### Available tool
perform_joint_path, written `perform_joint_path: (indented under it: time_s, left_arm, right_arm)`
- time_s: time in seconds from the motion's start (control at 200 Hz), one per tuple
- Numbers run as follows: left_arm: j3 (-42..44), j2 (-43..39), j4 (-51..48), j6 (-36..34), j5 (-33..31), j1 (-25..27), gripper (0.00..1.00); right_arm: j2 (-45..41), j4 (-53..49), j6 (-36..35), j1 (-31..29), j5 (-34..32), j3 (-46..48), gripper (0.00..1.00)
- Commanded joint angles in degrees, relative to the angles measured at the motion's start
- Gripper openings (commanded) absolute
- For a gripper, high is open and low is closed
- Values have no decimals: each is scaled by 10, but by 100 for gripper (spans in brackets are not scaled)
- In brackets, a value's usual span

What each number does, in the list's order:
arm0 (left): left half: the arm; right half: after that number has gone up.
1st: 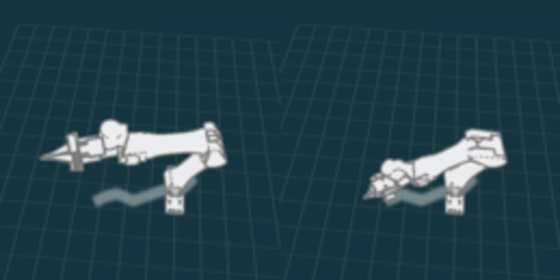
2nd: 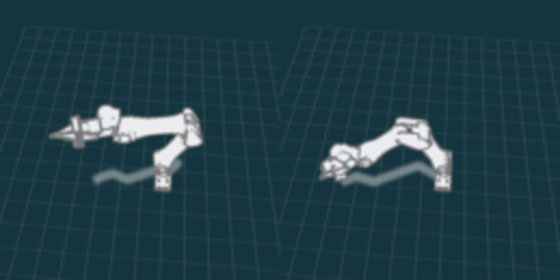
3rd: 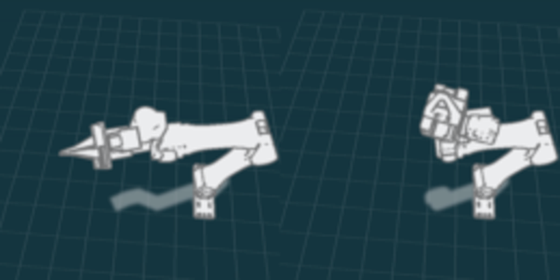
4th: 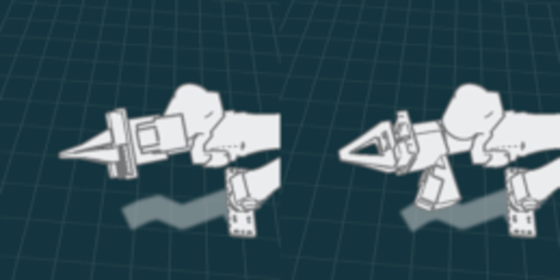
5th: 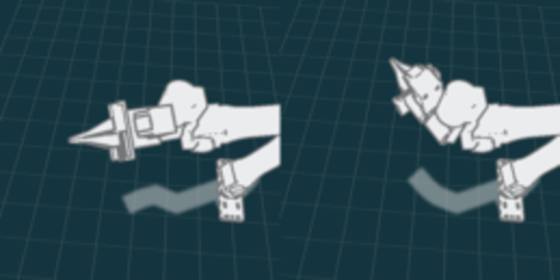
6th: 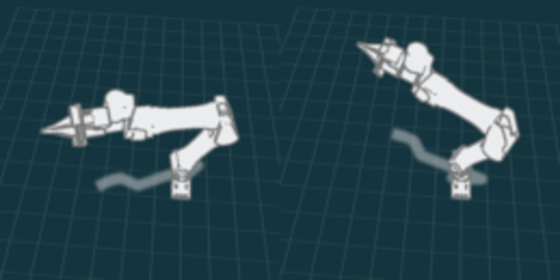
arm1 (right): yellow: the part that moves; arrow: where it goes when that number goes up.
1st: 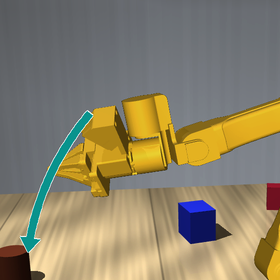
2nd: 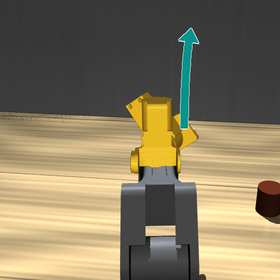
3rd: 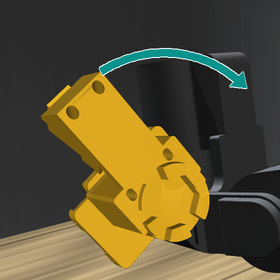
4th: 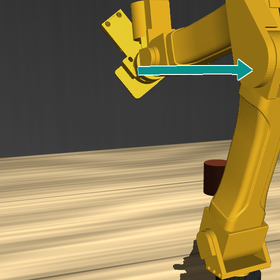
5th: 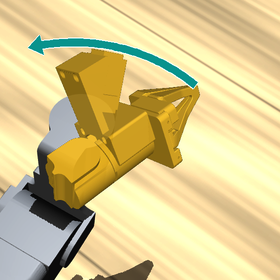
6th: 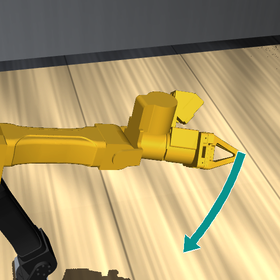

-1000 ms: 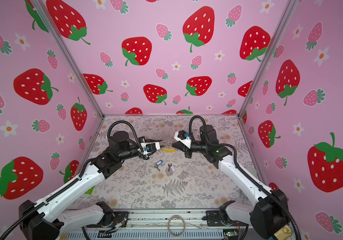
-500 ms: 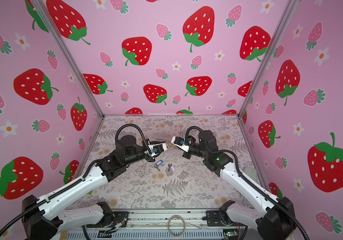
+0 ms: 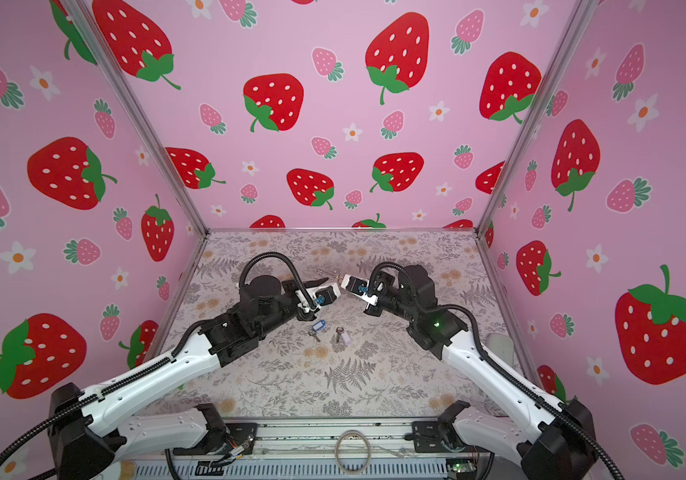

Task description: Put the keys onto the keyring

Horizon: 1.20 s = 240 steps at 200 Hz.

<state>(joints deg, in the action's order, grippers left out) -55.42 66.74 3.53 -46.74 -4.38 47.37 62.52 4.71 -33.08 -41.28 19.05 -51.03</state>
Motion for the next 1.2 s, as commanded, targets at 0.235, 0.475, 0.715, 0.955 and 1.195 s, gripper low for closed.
perform_joint_path:
  time_s: [0.235,0.475,0.715,0.955,1.195]
  left_arm:
    - [-21,12,47,-8,-20,9,25]
    - [-25,19,55,3,-6,9,24]
    - [-11,16,89,13,7,8,23]
    - [0,12,93,8,25,3,22]
    - [1,13,76,9,33,-5,19]
  right_arm:
    - [-4,13,-10,-6,6,-2,0]
    - [-1,17,-7,-6,12,-1,0]
    - [-8,30,3,-7,16,4,0]
    - [-9,34,17,-7,37,5,0]
    - [-15,33,16,-6,40,4,0]
